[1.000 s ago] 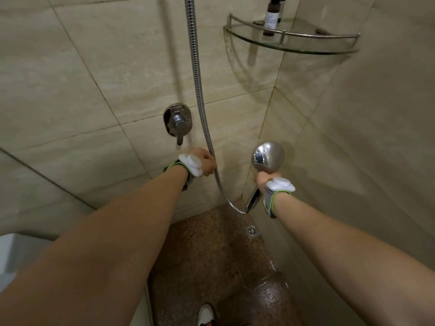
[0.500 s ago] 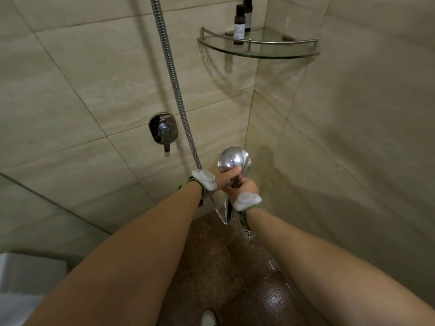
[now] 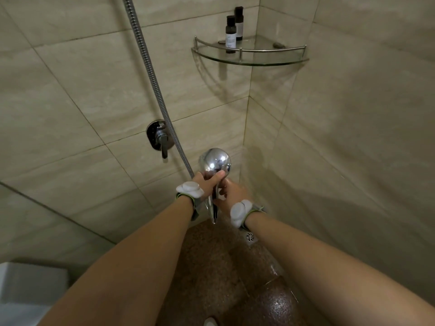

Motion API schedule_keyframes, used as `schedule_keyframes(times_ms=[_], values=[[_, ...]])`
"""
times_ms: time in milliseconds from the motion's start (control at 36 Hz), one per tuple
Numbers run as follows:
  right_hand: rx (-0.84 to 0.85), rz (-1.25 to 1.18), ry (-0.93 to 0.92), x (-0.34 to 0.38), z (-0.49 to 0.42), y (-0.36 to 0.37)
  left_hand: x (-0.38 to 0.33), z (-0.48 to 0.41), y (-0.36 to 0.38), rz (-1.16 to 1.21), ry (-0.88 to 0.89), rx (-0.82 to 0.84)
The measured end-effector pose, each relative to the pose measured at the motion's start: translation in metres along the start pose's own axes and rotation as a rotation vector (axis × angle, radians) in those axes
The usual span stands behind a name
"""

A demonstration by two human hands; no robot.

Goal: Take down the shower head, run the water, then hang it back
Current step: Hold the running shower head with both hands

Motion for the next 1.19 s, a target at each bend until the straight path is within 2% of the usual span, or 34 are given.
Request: schedule_keyframes(times_ms=[139, 250, 528, 667, 750, 861, 1028, 1194], values=[[0.076, 0.09, 0.09, -0.032, 0.0, 0.0, -0.018, 0.025, -0.01, 0.054, 0.023, -0.083], [0.087, 0.088, 0.211, -0.058, -0.001, -0.002, -0.017, 0.026, -0.019, -0.009, 0.001, -0.127], [0.023, 0.065, 0.42, -0.099, -0.001, -0.015, -0.016, 0.024, -0.03, -0.107, 0.055, -0.099], [-0.047, -0.096, 0.522, -0.11, -0.005, -0.021, -0.016, 0.026, -0.031, -0.134, 0.013, -0.11], [-0.099, -0.248, 0.552, -0.113, -0.012, -0.019, -0.018, 0.03, -0.031, -0.174, 0.045, -0.115], [-0.088, -0.369, 0.535, -0.123, -0.029, -0.01, -0.022, 0.036, -0.027, -0.229, 0.076, -0.091], [-0.067, -0.45, 0.499, -0.098, -0.033, -0.011, -0.023, 0.036, -0.023, -0.246, 0.094, -0.091], [-0.062, -0.651, 0.478, -0.072, -0.03, -0.011, -0.027, 0.032, -0.016, -0.251, 0.082, -0.074]])
Point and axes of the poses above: each hand's wrist, its own z-axis away from the middle knuckle, its own y-axis out of the palm, x = y × z, the point moved 3 cm from there along -z, towards the middle knuckle
